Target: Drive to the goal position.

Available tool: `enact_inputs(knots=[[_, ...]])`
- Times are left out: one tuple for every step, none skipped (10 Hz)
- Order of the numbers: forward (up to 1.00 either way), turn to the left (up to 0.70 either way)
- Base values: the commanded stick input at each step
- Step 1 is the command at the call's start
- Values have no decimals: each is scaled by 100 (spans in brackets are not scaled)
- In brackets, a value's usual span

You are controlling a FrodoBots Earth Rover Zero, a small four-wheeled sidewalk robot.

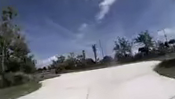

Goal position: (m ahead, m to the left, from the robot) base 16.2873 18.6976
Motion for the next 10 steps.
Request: enact_inputs(knots=[[85,4],[85,4],[85,4],[85,4],[85,4],[85,4],[85,4],[85,4],[85,22],[85,38]])
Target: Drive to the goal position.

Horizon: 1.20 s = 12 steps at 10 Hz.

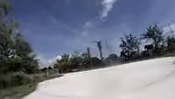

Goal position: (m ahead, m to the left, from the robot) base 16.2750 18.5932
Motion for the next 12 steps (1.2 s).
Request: enact_inputs(knots=[[85,38],[85,37],[85,10],[85,4],[85,4],[85,4],[85,4],[85,4],[85,4],[85,4],[85,4],[85,4]])
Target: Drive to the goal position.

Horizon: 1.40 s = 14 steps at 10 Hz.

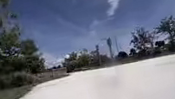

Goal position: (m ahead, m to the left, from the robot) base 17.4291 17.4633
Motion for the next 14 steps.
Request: enact_inputs(knots=[[85,4],[85,4],[85,4],[85,4],[85,4],[85,4],[85,4],[85,4],[85,4],[85,4],[85,4],[85,4],[85,4],[85,4]])
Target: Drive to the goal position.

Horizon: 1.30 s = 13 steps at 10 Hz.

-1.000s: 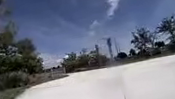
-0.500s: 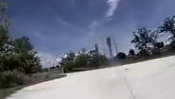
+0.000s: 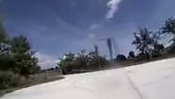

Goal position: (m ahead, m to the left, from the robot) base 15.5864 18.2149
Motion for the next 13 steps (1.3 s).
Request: enact_inputs(knots=[[85,4],[85,4],[85,4],[85,4],[85,4],[85,4],[85,4],[85,4],[85,4],[85,4],[85,4],[85,4],[85,4]])
